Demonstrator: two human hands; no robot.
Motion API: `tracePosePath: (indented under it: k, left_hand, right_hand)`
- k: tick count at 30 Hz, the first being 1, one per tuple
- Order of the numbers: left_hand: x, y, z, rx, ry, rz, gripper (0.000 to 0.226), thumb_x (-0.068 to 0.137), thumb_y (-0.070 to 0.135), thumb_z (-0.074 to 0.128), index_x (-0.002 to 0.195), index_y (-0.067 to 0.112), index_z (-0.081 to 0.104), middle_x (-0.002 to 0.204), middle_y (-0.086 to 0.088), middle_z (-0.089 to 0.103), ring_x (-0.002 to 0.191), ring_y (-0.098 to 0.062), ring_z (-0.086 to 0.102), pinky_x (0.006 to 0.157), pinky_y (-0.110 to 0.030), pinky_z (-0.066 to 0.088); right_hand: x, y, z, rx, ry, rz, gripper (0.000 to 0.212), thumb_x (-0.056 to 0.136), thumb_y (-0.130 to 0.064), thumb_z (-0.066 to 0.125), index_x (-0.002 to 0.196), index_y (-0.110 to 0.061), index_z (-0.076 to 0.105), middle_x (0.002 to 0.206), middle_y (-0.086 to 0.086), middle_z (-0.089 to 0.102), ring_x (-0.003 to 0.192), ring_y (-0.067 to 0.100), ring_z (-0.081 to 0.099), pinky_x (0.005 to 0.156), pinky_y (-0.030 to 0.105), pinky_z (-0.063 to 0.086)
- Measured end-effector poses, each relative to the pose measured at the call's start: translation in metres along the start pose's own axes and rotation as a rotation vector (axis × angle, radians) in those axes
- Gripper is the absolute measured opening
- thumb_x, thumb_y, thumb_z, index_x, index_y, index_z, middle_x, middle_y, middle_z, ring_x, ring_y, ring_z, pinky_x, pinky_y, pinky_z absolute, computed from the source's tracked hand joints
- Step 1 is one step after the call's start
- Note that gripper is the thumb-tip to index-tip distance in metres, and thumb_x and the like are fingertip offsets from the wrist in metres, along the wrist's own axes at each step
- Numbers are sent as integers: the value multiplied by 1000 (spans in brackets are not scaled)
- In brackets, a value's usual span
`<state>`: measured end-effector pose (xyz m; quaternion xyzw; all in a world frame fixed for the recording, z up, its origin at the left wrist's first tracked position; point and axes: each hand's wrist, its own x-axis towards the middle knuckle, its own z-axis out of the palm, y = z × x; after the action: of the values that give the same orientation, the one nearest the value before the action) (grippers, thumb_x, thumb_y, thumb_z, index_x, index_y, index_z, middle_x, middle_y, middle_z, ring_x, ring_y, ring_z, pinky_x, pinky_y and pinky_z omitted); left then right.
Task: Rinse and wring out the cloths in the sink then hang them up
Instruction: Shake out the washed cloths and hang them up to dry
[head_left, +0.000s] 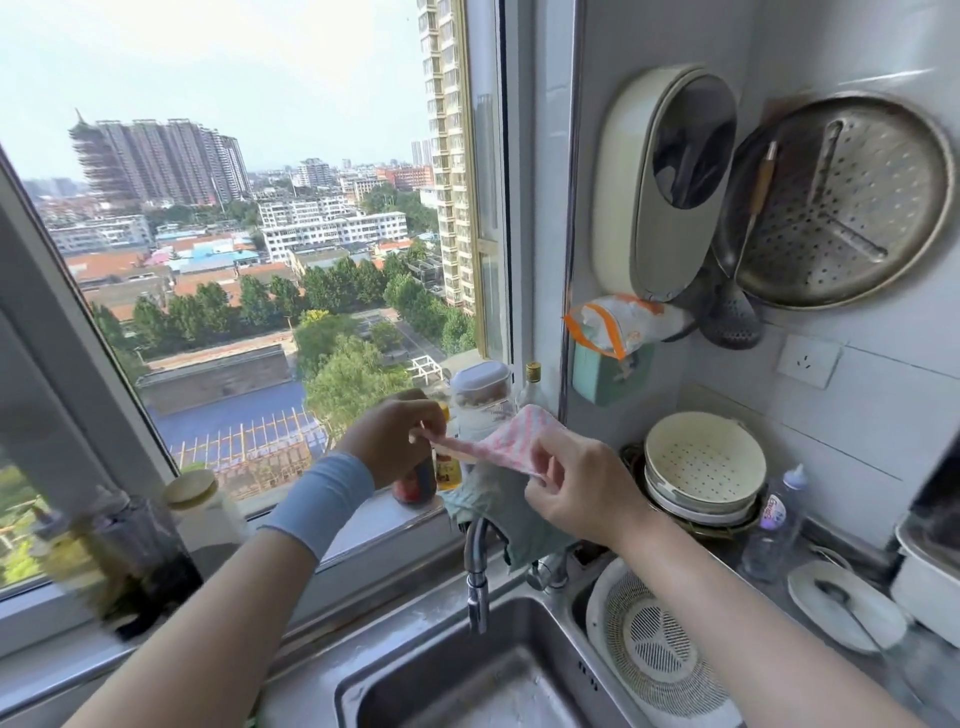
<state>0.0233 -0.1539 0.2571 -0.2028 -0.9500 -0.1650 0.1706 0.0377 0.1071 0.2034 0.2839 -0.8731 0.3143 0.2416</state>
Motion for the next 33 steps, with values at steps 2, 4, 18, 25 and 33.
tracePosePath:
  k: [2,4,18,25,33]
  left_hand:
    - [-2,-9,-1,147,-182,-85,22,89,7,63,94,27,72,110,8,63,95,-16,62,88,-32,55]
    - [-10,-15,11,248,-529,-200,38,91,4,58,109,35,72,119,9,62,98,-15,63,90,-27,54]
    - [-10,-8,38,-349,-387,-370,38,101,29,51,138,24,50,130,-4,60,112,-18,58,104,-34,44]
    - [-75,-96,12,-353,-281,-562,34,98,28,56,130,20,57,121,-3,65,104,-19,61,99,-34,47]
    - [-218,-216,32,-218,-460,-876,39,97,31,57,133,17,56,132,-4,62,118,-20,59,104,-28,43]
  right_hand:
    - [3,-12,-1,-13,-193,-31,15,73,-30,63,77,-34,49,67,-17,54,63,2,54,60,15,41]
    - [2,-20,4,-33,-485,41,19,74,-50,64,82,-33,59,73,-19,61,70,-3,60,64,18,49]
    - [43,-38,30,-297,-255,216,35,91,-39,50,123,-27,59,128,3,52,125,25,44,109,46,32]
    - [78,-111,109,5,-468,157,21,93,-31,54,106,-23,68,101,-1,63,90,17,60,79,32,49]
    - [55,-171,285,146,-932,261,27,95,-32,53,116,-21,68,113,2,70,104,20,63,86,27,47]
